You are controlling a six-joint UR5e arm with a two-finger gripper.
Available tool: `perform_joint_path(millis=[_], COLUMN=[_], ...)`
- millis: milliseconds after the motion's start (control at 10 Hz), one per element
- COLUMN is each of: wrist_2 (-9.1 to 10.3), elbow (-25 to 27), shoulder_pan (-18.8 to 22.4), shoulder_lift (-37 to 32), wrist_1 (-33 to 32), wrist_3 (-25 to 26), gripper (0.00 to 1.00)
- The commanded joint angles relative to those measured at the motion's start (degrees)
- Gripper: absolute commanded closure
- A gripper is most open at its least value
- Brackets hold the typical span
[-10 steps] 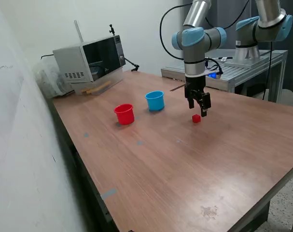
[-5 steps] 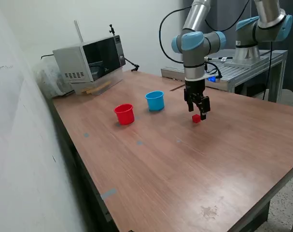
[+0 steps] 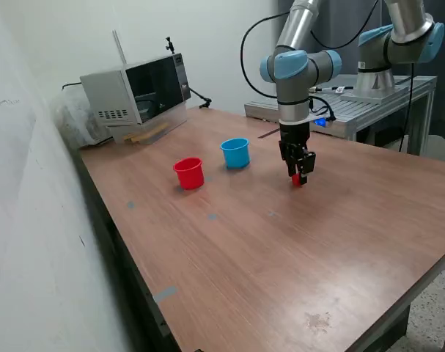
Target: Place red objects in the red bin, and blue objects in the blue bin.
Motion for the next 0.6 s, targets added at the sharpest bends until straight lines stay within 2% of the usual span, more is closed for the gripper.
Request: perform_joint_path(millis=[0, 100, 400, 500], wrist_2=[0.08, 0.16, 0.16, 0.17], elbow=[-0.07, -0.16, -0.24, -0.33], shoulder_pan=[-0.10, -0.10, -0.10, -0.10], shoulder_lift=[0.03, -0.06, -0.84, -3.72], wrist_1=[-0.09, -0.09, 0.96, 4.70], wrist_3=[-0.18, -0.70, -6.93, -7.12], gripper=[1.00, 1.00, 1.00, 1.00])
